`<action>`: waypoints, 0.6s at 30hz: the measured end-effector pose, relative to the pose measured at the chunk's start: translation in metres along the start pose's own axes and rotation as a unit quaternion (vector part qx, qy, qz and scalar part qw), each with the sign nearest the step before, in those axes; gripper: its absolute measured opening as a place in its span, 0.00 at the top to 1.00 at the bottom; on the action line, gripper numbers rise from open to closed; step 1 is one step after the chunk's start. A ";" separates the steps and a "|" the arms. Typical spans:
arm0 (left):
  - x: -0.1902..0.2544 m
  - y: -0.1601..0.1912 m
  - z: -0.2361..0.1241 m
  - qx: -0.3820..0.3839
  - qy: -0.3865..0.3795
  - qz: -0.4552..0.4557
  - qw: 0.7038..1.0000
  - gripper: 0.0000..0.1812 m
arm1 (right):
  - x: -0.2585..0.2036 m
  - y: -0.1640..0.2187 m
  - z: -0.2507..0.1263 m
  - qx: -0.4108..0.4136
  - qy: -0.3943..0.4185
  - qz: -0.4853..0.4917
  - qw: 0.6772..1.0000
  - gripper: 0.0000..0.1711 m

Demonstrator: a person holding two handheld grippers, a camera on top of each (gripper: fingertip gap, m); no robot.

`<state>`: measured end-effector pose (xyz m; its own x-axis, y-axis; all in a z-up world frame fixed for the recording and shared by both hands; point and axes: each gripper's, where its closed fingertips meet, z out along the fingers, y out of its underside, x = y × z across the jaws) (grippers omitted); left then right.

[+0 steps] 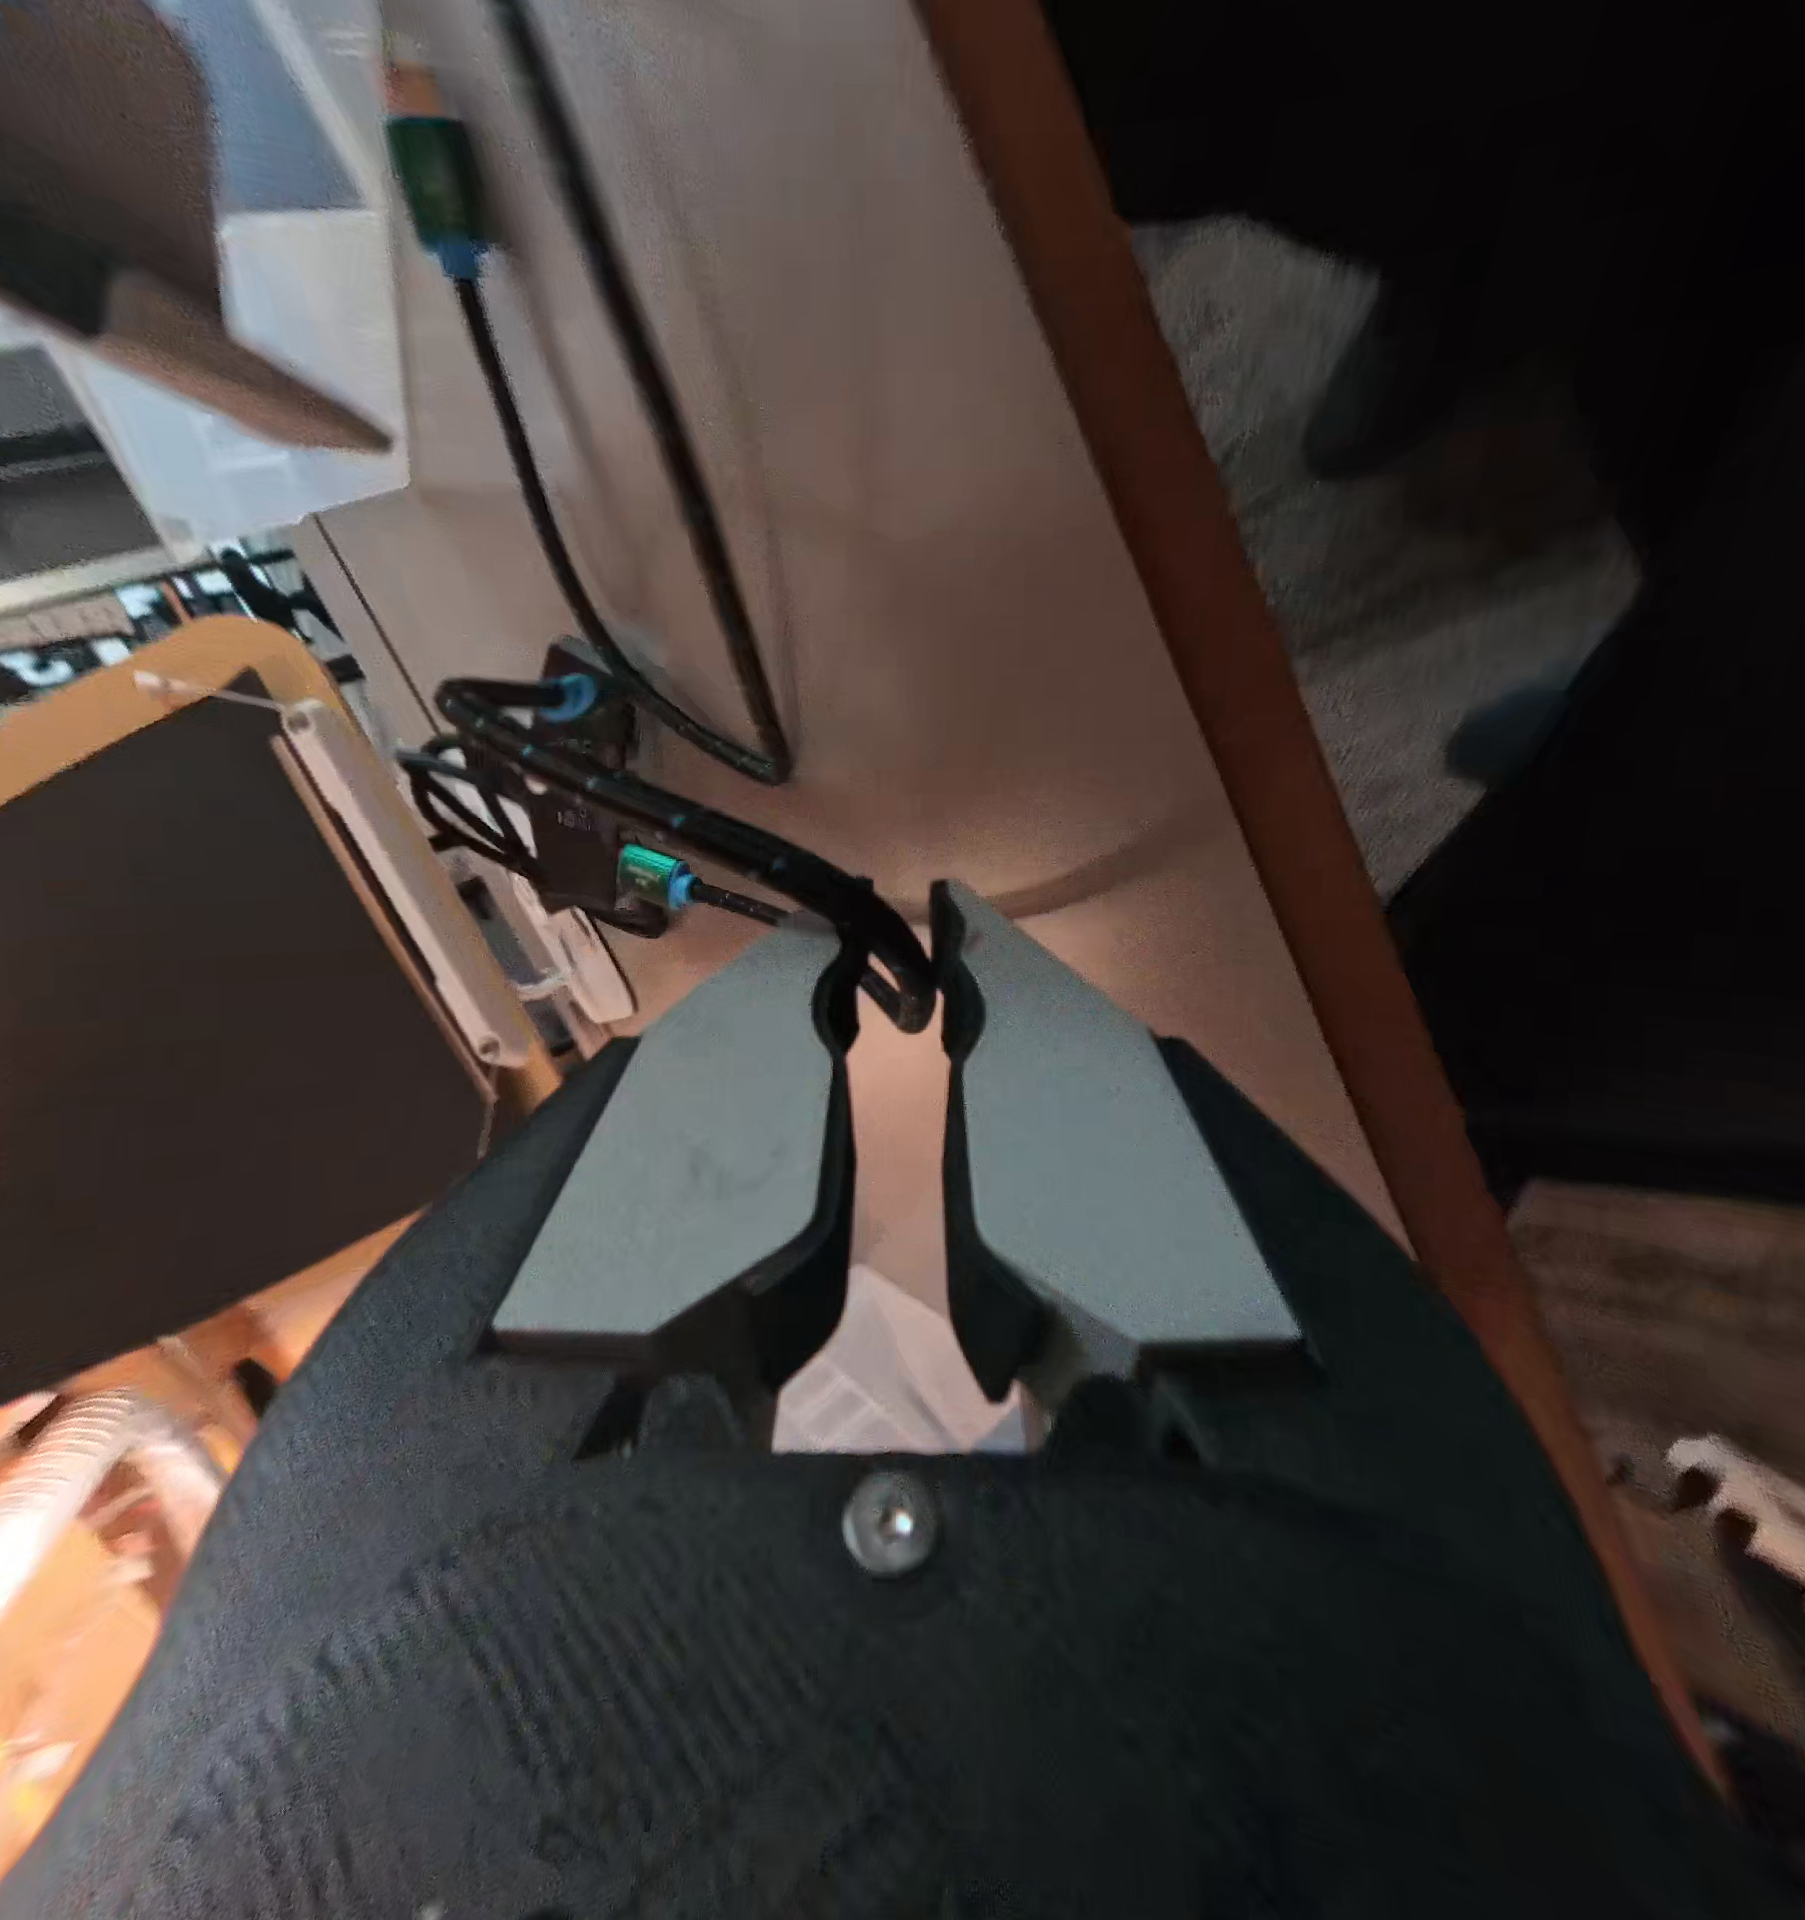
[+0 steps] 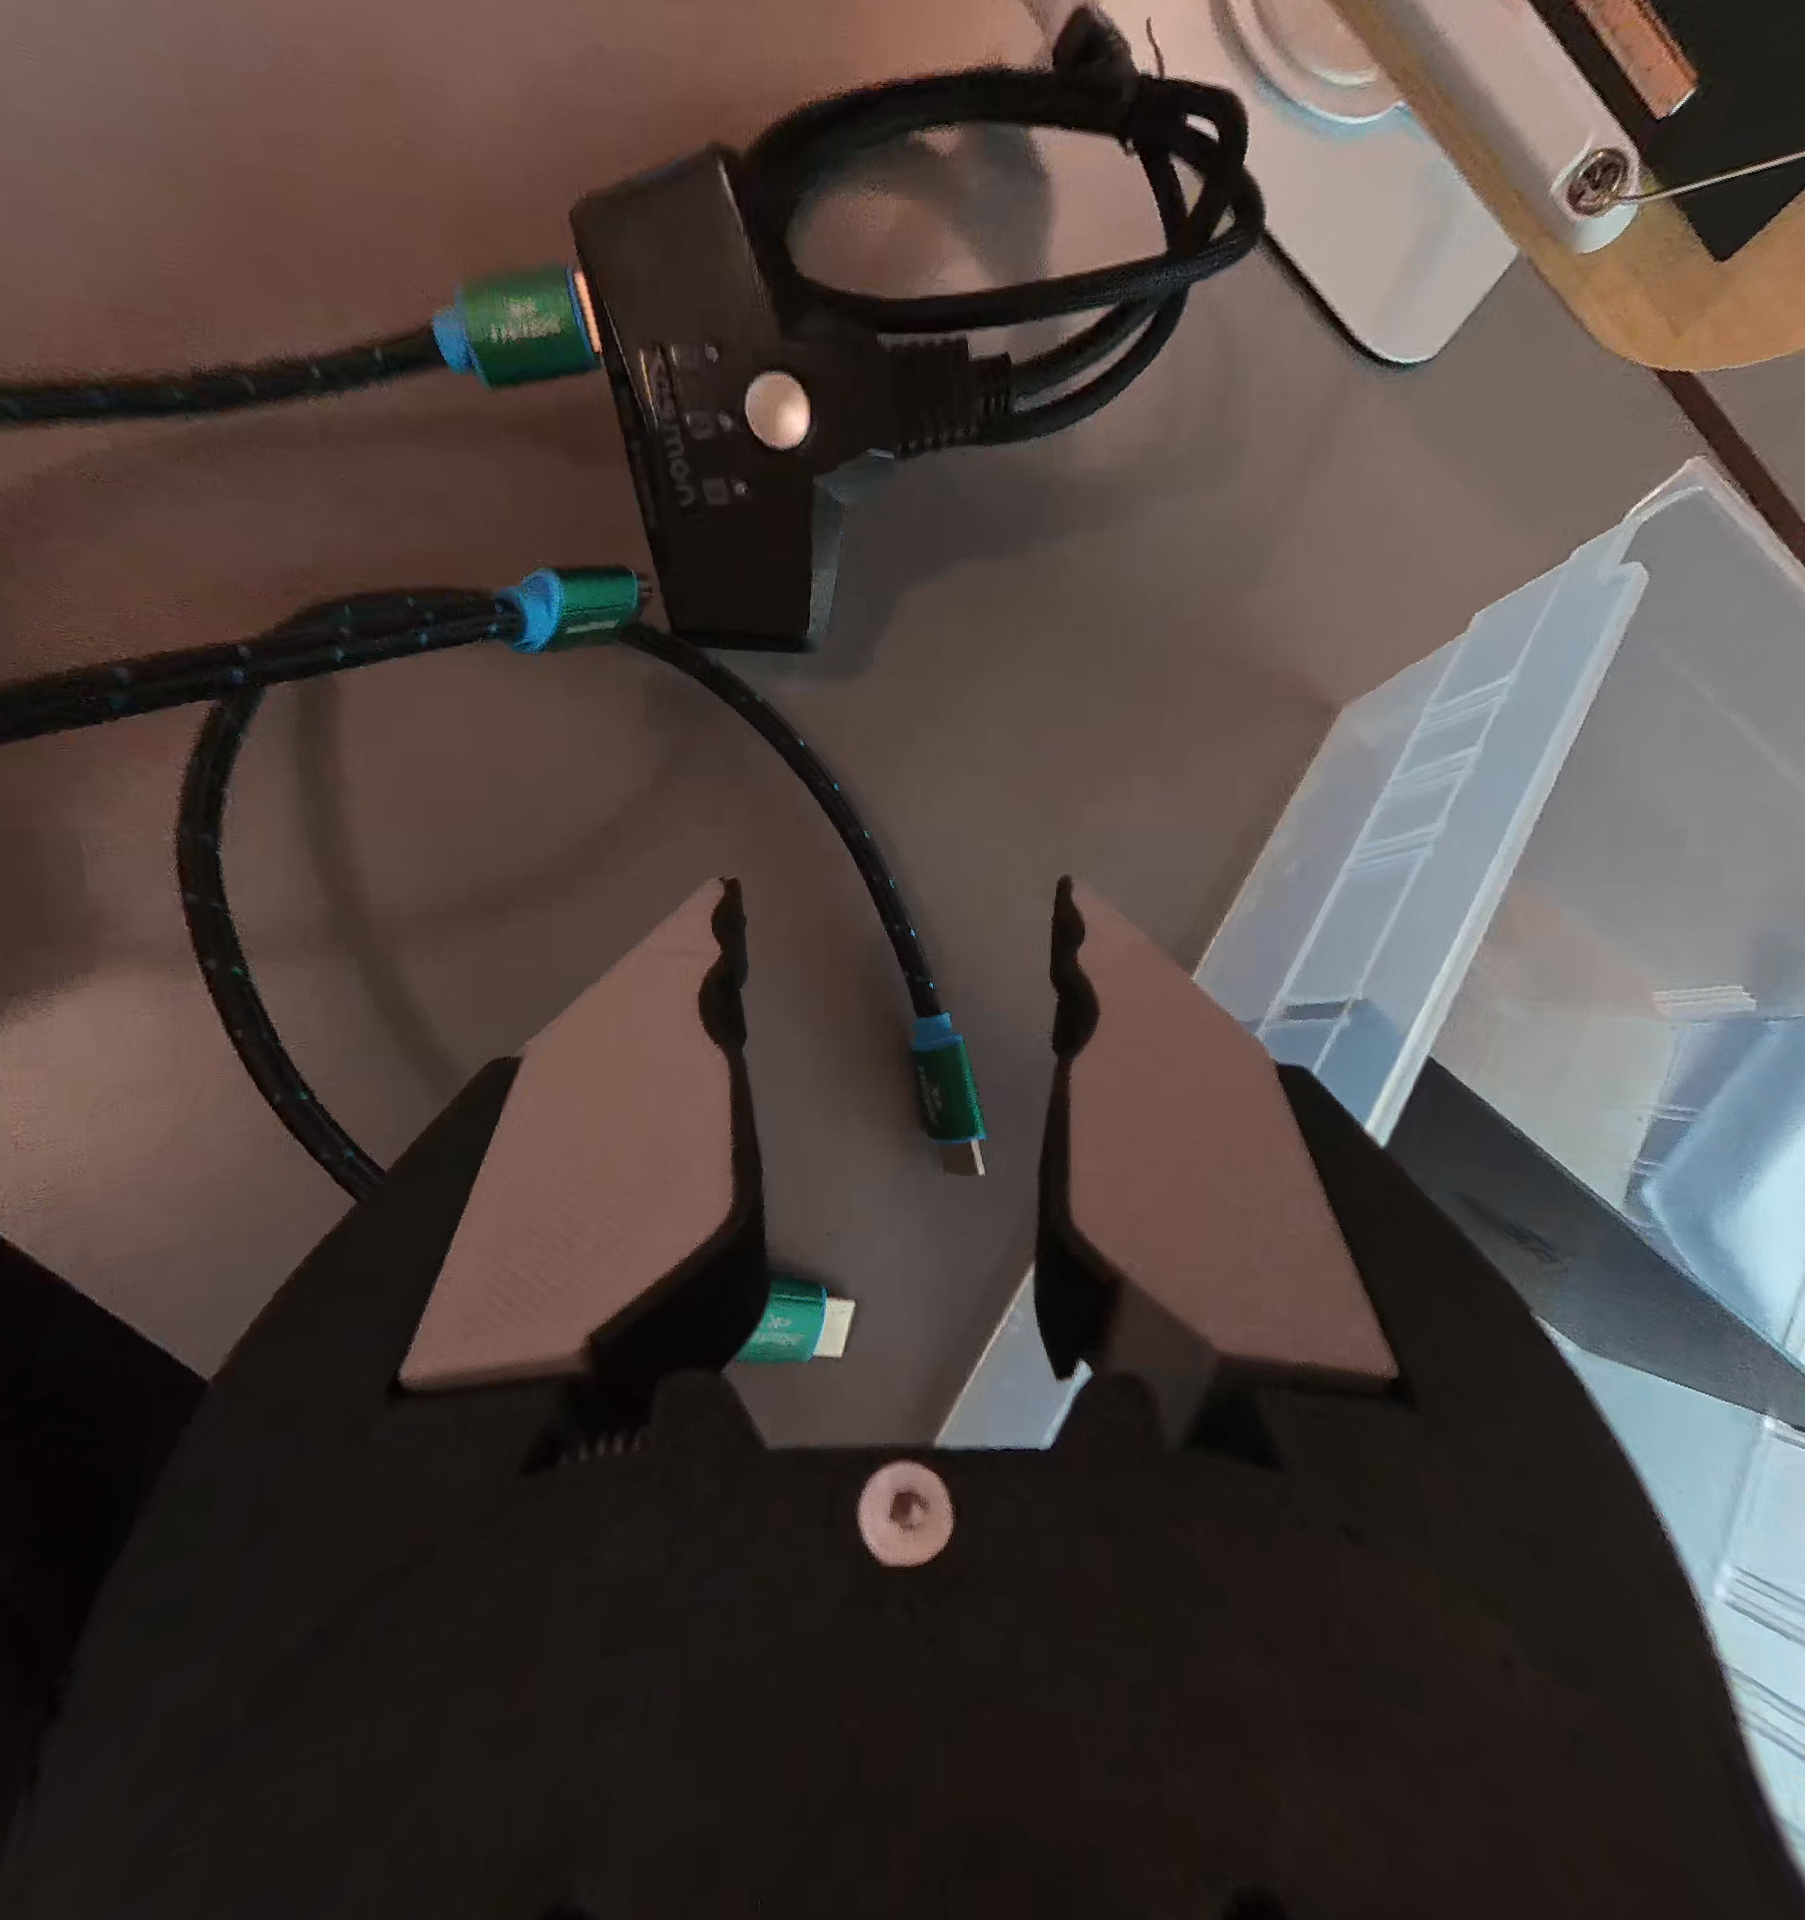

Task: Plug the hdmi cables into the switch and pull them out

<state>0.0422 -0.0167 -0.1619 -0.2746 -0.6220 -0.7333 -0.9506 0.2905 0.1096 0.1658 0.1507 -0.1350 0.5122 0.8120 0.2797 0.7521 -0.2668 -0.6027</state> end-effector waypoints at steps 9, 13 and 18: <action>0.010 -0.001 0.002 -0.068 -0.052 0.139 0.987 0.95 | -0.032 -0.050 0.019 0.110 -0.022 0.010 0.994 0.63; 0.017 0.003 0.002 -0.067 -0.053 0.135 0.987 0.96 | -0.027 -0.049 0.057 0.079 -0.007 0.015 0.997 0.58; 0.019 0.012 0.001 -0.076 -0.063 0.136 0.986 0.96 | -0.040 -0.053 0.095 0.044 -0.095 0.072 0.992 0.47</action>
<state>0.0257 -0.0245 -0.1757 -0.5106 -0.4385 -0.7396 -0.8580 0.3153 0.4054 0.0663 0.1815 -0.1856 0.5184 0.8539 0.0454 0.6333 -0.3477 -0.6913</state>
